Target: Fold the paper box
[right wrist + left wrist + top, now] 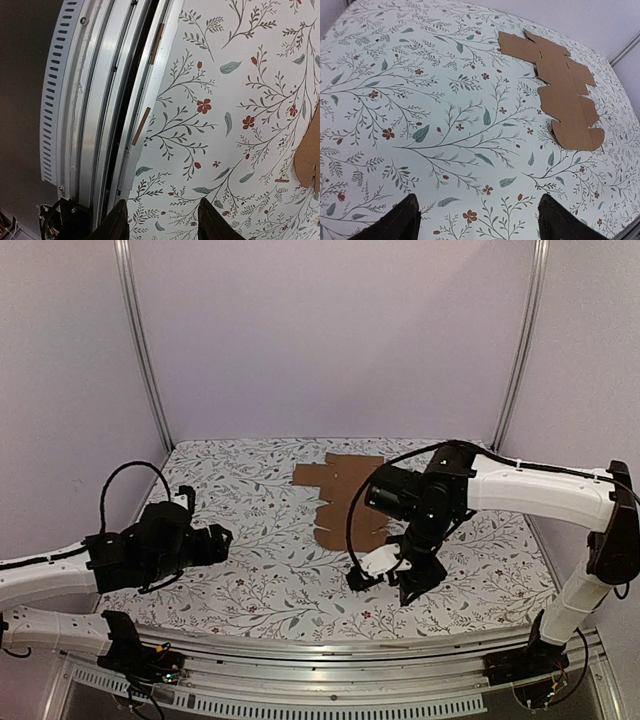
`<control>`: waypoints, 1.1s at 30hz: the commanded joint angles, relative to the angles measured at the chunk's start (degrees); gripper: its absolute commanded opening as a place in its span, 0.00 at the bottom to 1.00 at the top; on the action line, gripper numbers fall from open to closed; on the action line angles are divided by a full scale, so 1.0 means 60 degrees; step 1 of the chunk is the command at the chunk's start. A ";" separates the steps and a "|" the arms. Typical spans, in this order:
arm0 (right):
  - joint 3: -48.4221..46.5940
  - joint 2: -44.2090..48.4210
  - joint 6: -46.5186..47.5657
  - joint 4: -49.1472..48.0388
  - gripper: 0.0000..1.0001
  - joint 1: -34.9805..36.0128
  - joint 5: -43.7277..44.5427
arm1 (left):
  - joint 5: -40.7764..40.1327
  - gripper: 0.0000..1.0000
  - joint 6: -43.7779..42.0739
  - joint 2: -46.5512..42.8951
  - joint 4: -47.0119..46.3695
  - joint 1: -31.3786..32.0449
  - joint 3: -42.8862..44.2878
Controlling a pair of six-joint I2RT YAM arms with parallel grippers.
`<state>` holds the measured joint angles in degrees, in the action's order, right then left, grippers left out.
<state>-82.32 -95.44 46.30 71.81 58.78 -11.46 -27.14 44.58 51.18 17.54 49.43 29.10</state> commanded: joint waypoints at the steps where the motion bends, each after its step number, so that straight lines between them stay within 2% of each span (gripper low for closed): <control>1: -0.0727 0.0776 0.0026 0.0616 0.47 -0.1219 -0.0633 | 0.0386 0.82 -0.0517 -0.0108 -0.0307 -0.0503 0.0171; 4: -0.1370 0.0865 -0.0920 -0.0400 0.52 -0.2561 -0.1233 | 0.0782 0.82 -0.0772 0.0433 -0.0624 -0.0782 0.0505; 7: -0.1352 0.0659 -0.2870 -0.2301 0.58 -0.3811 -0.0960 | 0.1514 0.82 -0.1152 0.1539 -0.0796 -0.1007 0.1199; 10: -0.1450 0.0023 -0.4336 -0.3340 0.61 -0.4819 -0.0503 | 0.2276 0.81 -0.1360 0.2851 -0.0512 -0.1118 0.2270; 14: -0.2911 -0.1992 -0.5854 -0.3488 0.61 -0.6205 -0.0683 | 0.3304 0.79 -0.1053 0.4265 -0.0414 -0.1079 0.3243; 17: -0.3748 -0.3480 -0.7077 -0.3500 0.61 -0.6916 -0.1609 | 0.3863 0.78 -0.0559 0.4960 -0.0851 -0.1026 0.3417; 20: -0.4002 -0.4522 -0.7628 -0.3497 0.60 -0.6974 -0.1945 | 0.4327 0.74 -0.0209 0.5490 -0.1340 -0.0970 0.3494; 25: -0.3760 -0.5289 -0.7673 -0.3401 0.61 -0.6581 -0.2352 | 0.4607 0.72 -0.0188 0.6003 -0.1444 -0.0731 0.3733; 33: -0.3580 -0.5936 -0.8019 -0.3385 0.61 -0.6040 -0.2448 | 0.4899 0.70 -0.0174 0.5620 -0.1431 -0.0665 0.3402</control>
<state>-104.12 -128.44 1.06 50.96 21.96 -24.62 0.86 42.96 86.96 9.69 44.75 49.89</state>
